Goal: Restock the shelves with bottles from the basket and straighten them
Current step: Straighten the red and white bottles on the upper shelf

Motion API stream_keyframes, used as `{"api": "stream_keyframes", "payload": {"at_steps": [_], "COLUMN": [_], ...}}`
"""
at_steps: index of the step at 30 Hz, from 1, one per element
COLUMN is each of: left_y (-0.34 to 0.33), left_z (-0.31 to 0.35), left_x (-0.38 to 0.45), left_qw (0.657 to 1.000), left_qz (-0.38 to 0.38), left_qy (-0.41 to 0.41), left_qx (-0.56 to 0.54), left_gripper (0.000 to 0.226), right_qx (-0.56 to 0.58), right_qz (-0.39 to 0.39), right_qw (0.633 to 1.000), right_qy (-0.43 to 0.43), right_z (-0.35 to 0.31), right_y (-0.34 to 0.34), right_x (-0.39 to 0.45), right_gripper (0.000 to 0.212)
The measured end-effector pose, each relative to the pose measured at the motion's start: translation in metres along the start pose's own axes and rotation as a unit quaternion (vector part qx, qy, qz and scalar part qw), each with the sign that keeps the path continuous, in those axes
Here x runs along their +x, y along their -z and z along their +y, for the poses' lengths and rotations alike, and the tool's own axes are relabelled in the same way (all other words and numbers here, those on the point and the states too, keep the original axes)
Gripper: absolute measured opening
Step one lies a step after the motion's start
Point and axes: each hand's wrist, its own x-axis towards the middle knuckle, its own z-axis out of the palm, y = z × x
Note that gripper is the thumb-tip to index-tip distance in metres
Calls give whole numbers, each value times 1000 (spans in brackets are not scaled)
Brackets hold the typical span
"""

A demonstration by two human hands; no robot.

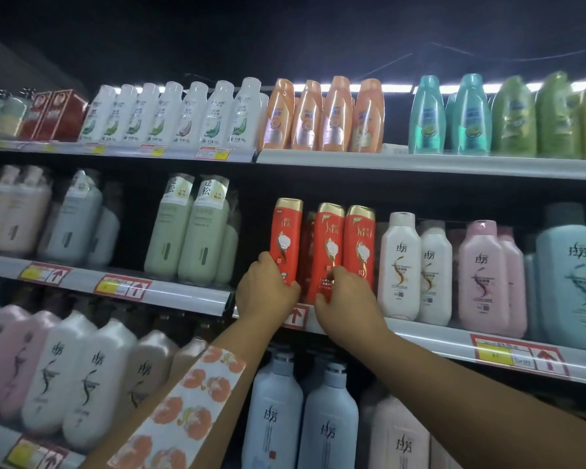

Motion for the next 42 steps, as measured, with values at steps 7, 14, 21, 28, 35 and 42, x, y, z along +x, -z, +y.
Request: {"api": "stream_keyframes", "payload": {"at_steps": [7, 14, 21, 28, 35, 42], "left_y": [0, -6, -10, -5, -7, -2], "left_z": [-1, 18, 32, 45, 49, 44], "left_x": [-5, -29, -20, -9, -12, -9], "left_qw": [1000, 985, 988, 986, 987, 982], "left_qz": [13, 17, -95, -159, -157, -181], "left_qy": [-10, -101, -53, -43, -10, 6], "left_qx": [-26, -139, -108, 15, 19, -51], "left_gripper": [53, 57, 42, 36, 38, 40], "right_qx": [-1, 33, 21, 21, 25, 42], "right_qz": [-11, 13, 4, 8, -16, -44], "right_qw": [1000, 999, 998, 999, 999, 998], "right_qy": [15, 37, 53, 38, 40, 9], "right_z": [2, 11, 17, 20, 21, 15], "right_y": [4, 18, 24, 30, 31, 31], "right_x": [-3, 7, 4, 0, -6, -5], "right_gripper": [27, 29, 30, 29, 31, 37]}}
